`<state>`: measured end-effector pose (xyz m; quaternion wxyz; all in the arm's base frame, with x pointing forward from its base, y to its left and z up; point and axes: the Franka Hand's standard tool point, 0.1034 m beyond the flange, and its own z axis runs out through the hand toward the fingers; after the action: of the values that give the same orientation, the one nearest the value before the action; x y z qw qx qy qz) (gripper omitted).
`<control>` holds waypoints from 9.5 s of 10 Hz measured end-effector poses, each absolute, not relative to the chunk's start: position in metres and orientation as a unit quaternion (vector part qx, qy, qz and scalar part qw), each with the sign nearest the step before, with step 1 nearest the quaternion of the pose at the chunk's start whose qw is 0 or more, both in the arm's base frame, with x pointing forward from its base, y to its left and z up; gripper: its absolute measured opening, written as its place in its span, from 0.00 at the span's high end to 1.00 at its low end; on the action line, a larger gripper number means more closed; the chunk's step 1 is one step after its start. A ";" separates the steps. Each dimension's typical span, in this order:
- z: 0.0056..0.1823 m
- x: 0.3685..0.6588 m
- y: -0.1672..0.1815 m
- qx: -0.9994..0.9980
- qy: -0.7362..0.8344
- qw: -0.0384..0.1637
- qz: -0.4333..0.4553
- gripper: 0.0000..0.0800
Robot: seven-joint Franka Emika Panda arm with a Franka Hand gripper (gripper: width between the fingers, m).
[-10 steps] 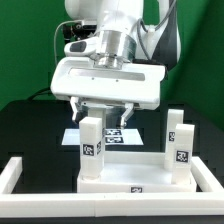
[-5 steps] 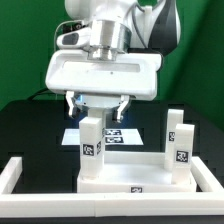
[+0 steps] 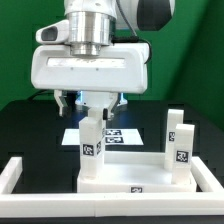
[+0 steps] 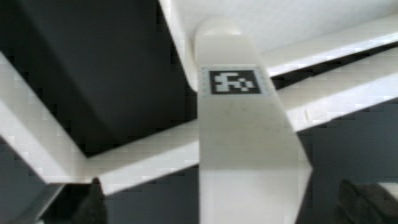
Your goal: Assemble desk
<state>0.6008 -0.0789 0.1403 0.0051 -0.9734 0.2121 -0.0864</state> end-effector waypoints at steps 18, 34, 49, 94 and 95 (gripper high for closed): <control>0.125 0.605 -0.074 -0.800 0.598 0.037 -0.015 0.64; 0.119 0.627 -0.060 -0.794 0.596 0.071 -0.099 0.19; 0.118 0.628 -0.061 -0.796 0.598 0.063 -0.059 0.64; 0.114 0.638 -0.066 -0.989 0.133 0.053 -0.028 0.19; 0.113 0.638 -0.067 -0.988 0.144 0.053 -0.028 0.33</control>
Offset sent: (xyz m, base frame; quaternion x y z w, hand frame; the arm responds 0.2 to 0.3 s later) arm -0.0054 0.0171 -0.0180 0.0295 -0.0122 0.0308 0.9990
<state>0.6378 -0.0666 0.1135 0.0531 -0.9877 0.1442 -0.0275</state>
